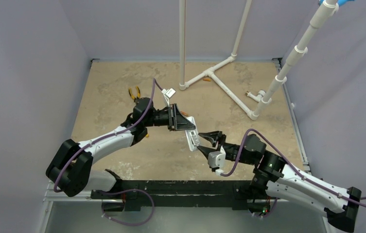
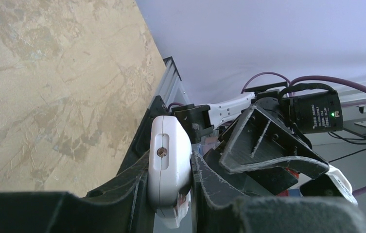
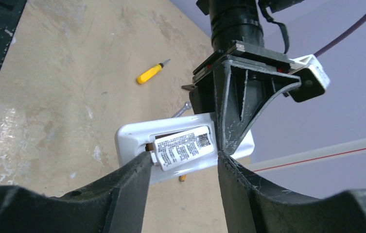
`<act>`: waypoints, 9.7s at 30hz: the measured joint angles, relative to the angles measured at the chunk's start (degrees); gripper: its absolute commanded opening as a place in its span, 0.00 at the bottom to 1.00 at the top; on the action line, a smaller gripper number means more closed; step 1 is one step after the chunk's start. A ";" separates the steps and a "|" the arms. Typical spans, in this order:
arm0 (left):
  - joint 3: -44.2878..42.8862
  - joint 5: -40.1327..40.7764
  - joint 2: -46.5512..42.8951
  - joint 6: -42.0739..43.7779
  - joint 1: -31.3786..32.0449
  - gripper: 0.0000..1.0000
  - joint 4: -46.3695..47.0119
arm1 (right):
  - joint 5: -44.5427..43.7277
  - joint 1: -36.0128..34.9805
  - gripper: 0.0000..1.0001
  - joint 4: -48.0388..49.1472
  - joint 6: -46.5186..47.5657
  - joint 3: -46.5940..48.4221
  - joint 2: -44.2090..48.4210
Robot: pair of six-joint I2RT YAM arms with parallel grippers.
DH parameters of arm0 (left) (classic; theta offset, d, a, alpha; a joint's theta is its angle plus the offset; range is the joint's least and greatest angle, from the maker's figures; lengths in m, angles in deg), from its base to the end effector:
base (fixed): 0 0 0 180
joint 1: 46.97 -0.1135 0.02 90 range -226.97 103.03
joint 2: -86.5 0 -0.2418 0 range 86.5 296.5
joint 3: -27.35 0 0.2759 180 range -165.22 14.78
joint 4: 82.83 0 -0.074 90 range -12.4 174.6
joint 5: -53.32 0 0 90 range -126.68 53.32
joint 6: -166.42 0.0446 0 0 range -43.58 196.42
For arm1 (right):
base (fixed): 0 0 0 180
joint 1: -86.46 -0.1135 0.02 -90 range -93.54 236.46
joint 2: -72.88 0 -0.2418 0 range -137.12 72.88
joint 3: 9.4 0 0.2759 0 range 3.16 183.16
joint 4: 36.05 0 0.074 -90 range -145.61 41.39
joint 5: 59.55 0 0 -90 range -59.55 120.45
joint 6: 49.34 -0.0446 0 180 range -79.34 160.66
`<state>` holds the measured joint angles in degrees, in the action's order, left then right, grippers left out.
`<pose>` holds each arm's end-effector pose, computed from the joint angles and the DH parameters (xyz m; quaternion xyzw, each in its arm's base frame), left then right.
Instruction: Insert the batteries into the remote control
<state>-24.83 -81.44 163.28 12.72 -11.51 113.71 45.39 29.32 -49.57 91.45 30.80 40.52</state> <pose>0.2426 -0.2113 0.2192 0.0718 0.7380 -0.6480 0.1742 0.1019 0.1789 0.2690 -0.6457 0.3618 0.1331 0.6591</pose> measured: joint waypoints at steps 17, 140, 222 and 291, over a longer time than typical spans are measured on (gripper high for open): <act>0.11 -1.27 0.28 -0.83 0.33 0.00 0.17 | 4.61 0.22 0.54 -5.11 -2.64 1.25 0.90; 3.21 1.70 4.98 -4.90 0.35 0.00 7.65 | -26.67 -3.98 0.41 -30.99 -73.92 26.86 -20.90; 4.52 2.99 0.48 -1.01 -0.46 0.00 -1.33 | -28.46 12.22 0.24 -19.96 -92.04 2.58 -35.91; 3.72 0.87 4.17 -1.33 -0.59 0.00 0.50 | -37.97 1.09 0.31 -25.70 -96.24 6.32 -41.35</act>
<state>-21.12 -80.56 167.45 11.38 -12.10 114.21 7.43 30.41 -75.27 -4.79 37.12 -0.83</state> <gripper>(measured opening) 0.255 0.304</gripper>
